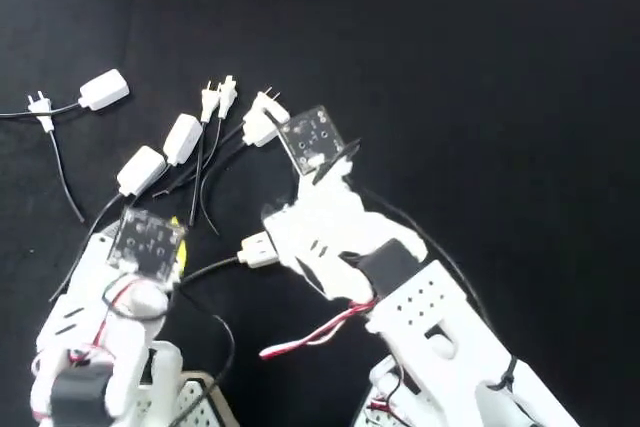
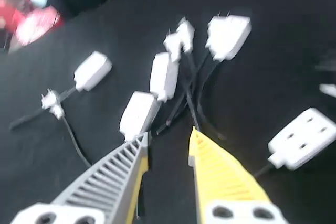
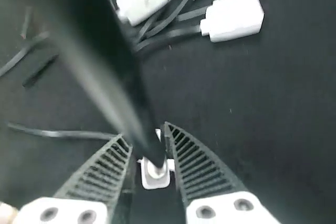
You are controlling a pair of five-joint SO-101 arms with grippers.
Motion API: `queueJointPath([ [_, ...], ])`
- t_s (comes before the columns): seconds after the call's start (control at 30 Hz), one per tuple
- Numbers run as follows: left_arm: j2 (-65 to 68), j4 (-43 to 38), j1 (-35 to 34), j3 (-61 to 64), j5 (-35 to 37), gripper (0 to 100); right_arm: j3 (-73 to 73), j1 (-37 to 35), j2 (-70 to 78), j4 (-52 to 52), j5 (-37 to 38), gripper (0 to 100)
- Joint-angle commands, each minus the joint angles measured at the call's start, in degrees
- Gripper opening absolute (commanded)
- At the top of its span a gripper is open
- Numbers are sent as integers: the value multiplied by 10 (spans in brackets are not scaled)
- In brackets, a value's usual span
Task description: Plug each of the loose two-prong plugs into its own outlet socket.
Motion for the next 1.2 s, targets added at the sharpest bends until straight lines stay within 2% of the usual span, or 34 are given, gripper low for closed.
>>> queueJointPath([
  [0.0, -1, -33, -26, 50, -4, 134, 32, 6, 4, -53, -18, 12],
  [0.2, -1, -32, -33, 93, -5, 134, 82, -5, 5, -85, -63, 12],
  [0.4, -1, -36, -86, 157, -4, 134, 112, 1, 1, -137, -72, 12],
  [0.57, -1, -40, -101, 172, -5, 134, 92, -8, 4, -72, -57, 15],
  [0.67, 0, -78, -103, 197, -5, 137, 92, -22, 4, -43, -24, 21],
  [0.8, 0, -89, -103, 210, -30, 135, 91, -22, 4, -9, 2, 111],
  [0.97, 0, -90, -102, 212, -31, 134, 87, -24, 5, 11, 54, 103],
  [1.17, 0, -91, -100, 212, -32, 134, 29, -47, 42, 92, 82, 103],
])
